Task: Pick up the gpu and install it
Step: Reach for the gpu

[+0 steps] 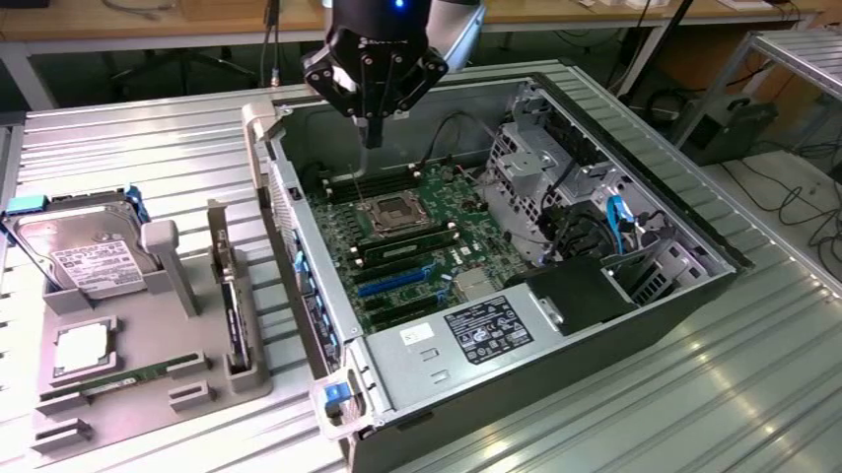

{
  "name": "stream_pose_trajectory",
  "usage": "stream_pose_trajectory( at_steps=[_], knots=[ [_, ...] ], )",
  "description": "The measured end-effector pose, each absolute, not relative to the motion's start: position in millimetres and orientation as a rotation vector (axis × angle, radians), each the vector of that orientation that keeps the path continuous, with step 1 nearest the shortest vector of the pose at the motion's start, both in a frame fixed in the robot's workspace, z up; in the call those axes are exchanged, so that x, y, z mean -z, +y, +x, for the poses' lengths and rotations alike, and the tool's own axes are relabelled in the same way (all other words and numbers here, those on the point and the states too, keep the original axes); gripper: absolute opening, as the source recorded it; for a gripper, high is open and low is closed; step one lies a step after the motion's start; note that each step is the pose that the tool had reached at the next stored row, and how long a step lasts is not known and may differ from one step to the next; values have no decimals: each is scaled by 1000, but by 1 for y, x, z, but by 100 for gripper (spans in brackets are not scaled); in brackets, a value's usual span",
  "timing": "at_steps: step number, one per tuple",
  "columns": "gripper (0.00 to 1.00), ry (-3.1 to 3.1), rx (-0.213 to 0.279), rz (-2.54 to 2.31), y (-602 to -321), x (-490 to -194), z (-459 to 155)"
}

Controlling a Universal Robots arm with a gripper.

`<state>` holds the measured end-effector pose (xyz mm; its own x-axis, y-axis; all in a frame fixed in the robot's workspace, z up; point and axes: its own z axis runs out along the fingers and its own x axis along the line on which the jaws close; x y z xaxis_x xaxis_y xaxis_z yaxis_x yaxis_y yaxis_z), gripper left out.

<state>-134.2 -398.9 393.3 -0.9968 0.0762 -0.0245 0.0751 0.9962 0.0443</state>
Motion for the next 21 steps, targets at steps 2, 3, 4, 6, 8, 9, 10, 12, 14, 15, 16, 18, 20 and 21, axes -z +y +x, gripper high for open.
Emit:
stream_pose_trajectory(
  at_steps=[2,3,4,6,8,9,10,12,14,15,16,18,20,21],
  knots=[
    [11,3112,-68,118,-399,-393,-135],
    [11,3112,-68,118,-399,-393,-135],
    [11,3112,-68,118,-399,-393,-136],
    [11,3112,-68,118,-399,-393,-138],
    [11,3113,-68,118,-399,-393,-140],
    [11,3112,-68,118,-399,-393,-141],
    [11,3113,-68,118,-399,-393,-141],
    [11,3113,-68,118,-399,-393,-143],
    [11,3113,-68,118,-399,-393,-144],
    [11,3112,-68,118,-399,-393,-145],
    [11,3113,-68,118,-399,-393,-146],
    [11,3112,-68,118,-399,-393,-147],
    [11,3112,-68,118,-399,-393,-148],
    [11,3112,-68,118,-399,-393,-149]
  ],
)
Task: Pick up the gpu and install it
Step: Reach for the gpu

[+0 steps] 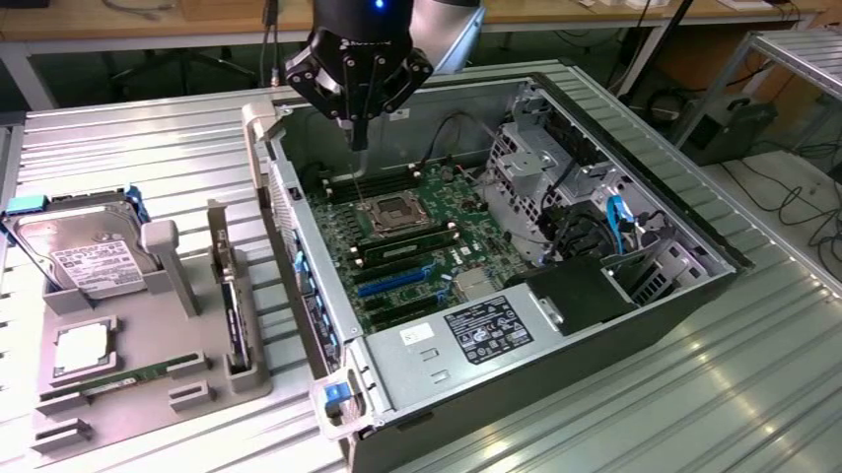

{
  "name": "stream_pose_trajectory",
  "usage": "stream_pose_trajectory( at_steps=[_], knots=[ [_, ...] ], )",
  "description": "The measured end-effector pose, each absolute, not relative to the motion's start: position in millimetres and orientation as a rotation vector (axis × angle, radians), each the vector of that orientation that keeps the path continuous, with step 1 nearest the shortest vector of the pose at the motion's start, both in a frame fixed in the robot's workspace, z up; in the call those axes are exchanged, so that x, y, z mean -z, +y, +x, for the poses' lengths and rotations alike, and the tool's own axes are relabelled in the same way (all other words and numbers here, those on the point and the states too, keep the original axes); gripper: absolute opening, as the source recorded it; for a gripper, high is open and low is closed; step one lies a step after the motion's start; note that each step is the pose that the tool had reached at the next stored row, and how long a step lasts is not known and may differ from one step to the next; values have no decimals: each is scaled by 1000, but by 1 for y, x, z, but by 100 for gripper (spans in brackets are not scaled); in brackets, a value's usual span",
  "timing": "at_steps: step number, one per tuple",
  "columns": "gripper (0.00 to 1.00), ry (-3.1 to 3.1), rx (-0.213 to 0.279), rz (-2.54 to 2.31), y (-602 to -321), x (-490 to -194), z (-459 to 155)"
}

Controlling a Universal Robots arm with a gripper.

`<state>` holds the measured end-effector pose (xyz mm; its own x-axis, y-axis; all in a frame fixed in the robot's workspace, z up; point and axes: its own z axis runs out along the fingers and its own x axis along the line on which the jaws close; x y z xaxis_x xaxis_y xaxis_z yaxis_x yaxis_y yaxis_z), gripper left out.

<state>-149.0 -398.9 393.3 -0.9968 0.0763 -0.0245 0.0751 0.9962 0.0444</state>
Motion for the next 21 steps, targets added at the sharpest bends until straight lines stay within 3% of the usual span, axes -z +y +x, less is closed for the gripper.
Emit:
stream_pose_trajectory(
  at_steps=[21],
  knots=[
    [11,3112,-68,118,-399,-393,-162]
  ],
)
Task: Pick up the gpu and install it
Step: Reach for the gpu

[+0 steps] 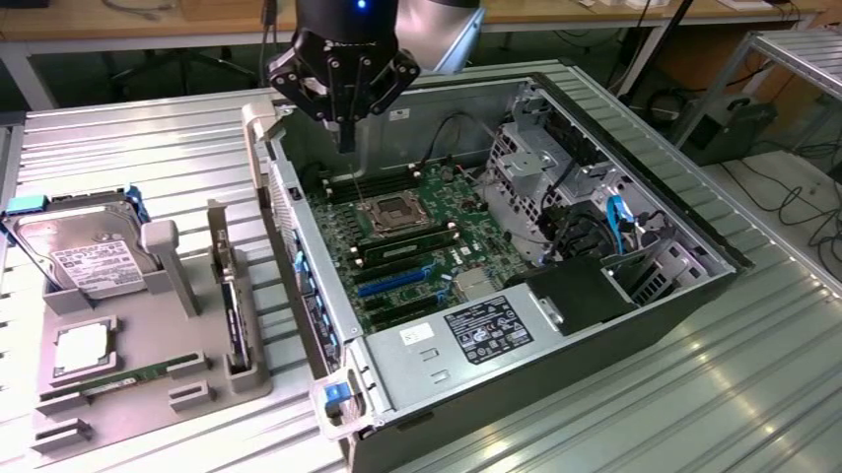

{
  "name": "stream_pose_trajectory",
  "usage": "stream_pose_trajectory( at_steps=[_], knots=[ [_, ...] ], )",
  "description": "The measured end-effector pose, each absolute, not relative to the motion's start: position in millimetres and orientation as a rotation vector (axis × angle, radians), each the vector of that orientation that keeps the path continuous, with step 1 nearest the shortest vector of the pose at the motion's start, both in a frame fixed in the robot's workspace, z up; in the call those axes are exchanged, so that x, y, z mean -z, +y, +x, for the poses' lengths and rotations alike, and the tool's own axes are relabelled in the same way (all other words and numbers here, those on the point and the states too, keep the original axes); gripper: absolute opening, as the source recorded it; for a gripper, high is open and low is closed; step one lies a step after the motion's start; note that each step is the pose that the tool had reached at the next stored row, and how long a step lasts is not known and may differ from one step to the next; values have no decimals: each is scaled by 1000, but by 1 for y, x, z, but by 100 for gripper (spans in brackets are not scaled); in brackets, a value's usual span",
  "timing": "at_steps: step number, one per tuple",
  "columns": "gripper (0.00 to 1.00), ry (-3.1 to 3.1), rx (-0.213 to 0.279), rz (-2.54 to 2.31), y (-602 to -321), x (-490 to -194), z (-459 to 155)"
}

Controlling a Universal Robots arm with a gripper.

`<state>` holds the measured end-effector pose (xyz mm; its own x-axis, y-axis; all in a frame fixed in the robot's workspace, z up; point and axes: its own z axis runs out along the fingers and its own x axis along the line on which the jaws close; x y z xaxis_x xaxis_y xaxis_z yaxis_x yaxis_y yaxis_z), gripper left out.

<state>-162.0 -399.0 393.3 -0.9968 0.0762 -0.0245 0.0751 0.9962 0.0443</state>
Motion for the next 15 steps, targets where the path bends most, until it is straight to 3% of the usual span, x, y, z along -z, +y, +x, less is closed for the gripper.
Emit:
stream_pose_trajectory(
  at_steps=[15],
  knots=[
    [11,3112,-68,118,-399,-393,-176]
  ],
)
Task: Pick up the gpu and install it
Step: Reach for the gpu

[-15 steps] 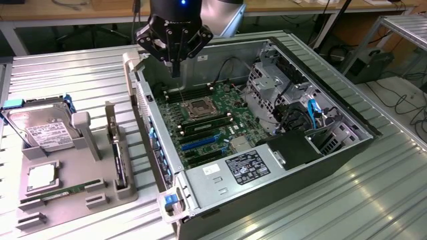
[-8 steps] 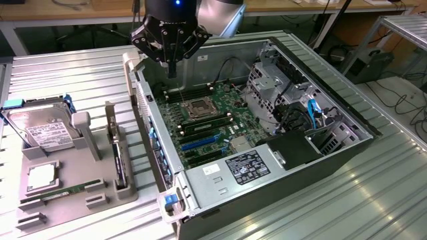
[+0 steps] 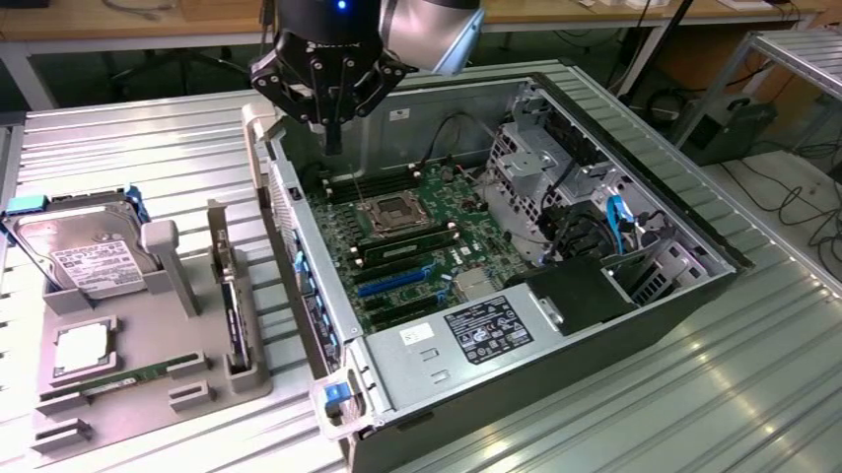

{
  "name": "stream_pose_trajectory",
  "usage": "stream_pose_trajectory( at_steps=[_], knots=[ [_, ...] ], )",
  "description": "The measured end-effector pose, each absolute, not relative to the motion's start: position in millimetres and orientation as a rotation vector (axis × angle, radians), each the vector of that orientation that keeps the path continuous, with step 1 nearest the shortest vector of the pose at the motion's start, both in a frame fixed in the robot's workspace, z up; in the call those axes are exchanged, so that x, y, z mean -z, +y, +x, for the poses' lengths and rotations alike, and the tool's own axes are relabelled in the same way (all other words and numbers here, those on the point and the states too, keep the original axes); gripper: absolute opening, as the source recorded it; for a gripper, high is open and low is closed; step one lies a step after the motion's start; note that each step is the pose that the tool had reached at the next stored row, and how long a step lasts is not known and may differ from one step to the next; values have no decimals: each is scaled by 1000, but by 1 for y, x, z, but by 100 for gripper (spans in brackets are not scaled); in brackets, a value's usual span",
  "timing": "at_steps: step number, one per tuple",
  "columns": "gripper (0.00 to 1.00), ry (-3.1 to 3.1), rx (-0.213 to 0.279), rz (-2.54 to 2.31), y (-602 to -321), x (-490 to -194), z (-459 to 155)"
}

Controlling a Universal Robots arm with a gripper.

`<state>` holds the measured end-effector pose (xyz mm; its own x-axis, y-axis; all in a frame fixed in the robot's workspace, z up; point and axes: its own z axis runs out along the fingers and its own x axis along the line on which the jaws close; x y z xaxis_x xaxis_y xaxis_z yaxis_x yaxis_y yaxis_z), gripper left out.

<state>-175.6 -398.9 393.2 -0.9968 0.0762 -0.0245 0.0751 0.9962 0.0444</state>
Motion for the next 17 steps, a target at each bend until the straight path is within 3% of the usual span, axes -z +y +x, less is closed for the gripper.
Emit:
stream_pose_trajectory(
  at_steps=[17],
  knots=[
    [11,3112,-68,118,-399,-393,-191]
  ],
)
